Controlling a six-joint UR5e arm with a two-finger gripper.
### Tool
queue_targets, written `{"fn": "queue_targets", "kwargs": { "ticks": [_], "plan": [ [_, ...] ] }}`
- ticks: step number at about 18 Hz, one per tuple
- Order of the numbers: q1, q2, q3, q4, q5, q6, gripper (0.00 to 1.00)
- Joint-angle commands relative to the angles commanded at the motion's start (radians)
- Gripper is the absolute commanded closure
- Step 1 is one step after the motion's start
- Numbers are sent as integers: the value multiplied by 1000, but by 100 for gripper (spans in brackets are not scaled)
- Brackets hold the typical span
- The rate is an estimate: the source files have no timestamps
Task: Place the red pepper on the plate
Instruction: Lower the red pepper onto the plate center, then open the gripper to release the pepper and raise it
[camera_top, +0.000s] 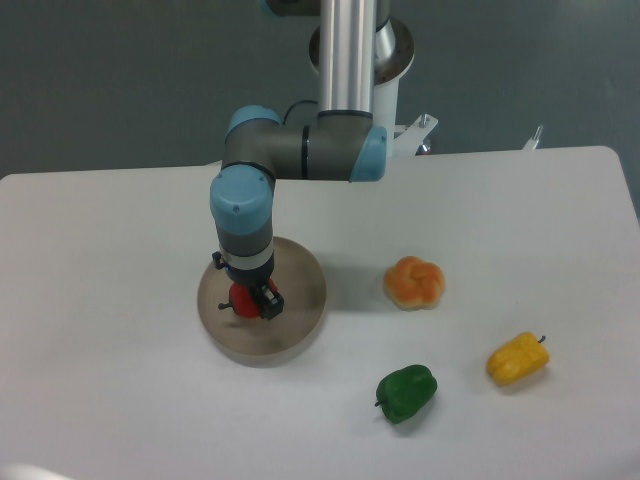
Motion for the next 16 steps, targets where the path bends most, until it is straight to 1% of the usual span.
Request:
{"fn": "queue_targets", "kwargs": {
  "ticks": [6,12,14,16],
  "plan": [
    [0,-2,-6,0,0,-2,61],
    [0,-2,-9,0,0,0,60],
    [0,-2,-12,0,0,0,56],
    [0,-2,-12,0,0,0,48]
  ]
}}
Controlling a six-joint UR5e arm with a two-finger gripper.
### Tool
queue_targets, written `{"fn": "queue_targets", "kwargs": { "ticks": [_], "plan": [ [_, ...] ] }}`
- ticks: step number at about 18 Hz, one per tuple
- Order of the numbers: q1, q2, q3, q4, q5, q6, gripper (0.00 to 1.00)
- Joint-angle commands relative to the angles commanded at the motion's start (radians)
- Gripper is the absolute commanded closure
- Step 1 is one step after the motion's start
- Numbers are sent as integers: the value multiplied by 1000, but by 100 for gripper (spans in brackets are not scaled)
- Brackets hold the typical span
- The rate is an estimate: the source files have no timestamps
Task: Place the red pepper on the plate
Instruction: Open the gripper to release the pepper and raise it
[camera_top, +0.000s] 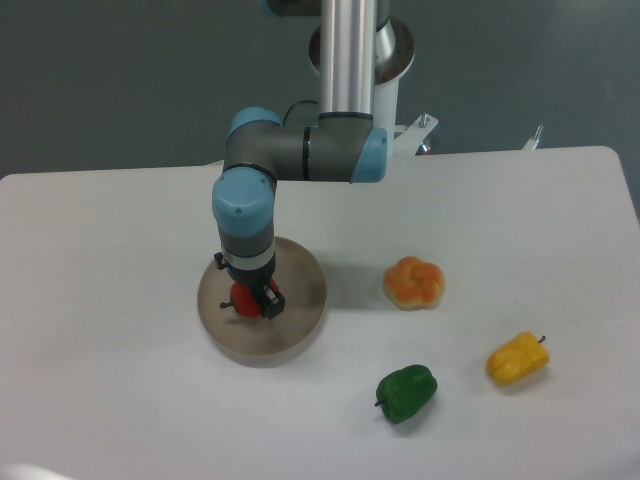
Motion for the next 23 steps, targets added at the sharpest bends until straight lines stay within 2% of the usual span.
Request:
{"fn": "queue_targets", "kwargs": {
  "ticks": [3,5,8,12,14,16,18,20,23],
  "plan": [
    [0,0,2,2,-2,2,41],
    [0,3,3,0,0,2,27],
    [2,9,5,0,-2,2,15],
    [6,20,3,0,-2,2,7],
    [17,26,6,-2,-2,2,0],
    [32,38,15,-2,-2,2,0],
    [80,73,18,-2,0,15,0],
    [144,98,28,-3,-2,98,0],
    [224,107,64,-2,2,121,0]
  ]
}}
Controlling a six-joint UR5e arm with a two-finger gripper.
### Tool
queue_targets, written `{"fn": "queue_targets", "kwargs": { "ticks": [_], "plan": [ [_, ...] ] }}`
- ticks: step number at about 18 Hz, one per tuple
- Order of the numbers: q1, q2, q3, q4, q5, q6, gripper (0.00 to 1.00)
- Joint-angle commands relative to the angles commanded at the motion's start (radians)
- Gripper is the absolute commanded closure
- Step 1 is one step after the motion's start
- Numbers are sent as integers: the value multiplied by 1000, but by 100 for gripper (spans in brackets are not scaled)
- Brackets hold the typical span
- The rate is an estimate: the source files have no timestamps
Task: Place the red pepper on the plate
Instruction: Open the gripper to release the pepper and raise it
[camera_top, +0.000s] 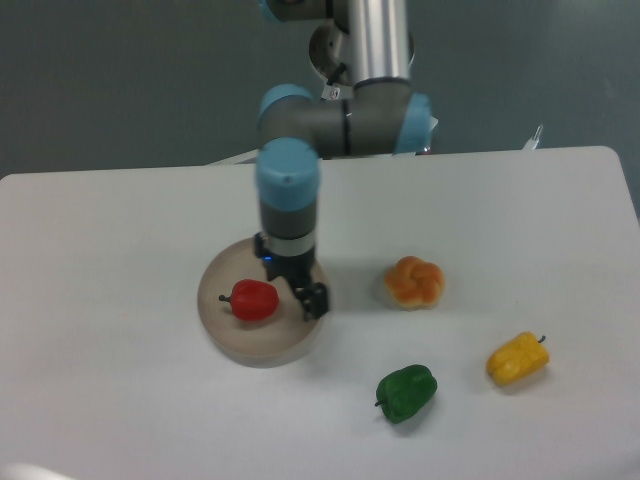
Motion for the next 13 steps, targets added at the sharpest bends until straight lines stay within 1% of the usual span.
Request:
{"fn": "queue_targets", "kwargs": {
  "ticks": [2,5,7,10,13],
  "plan": [
    [55,-2,37,0,0,90,0],
    [135,0,54,0,6,250,0],
    [169,-3,69,-2,18,320,0],
    [201,-9,100,-3,41,408,0],
    [214,-15,103,0,38,486,0]
  ]
}}
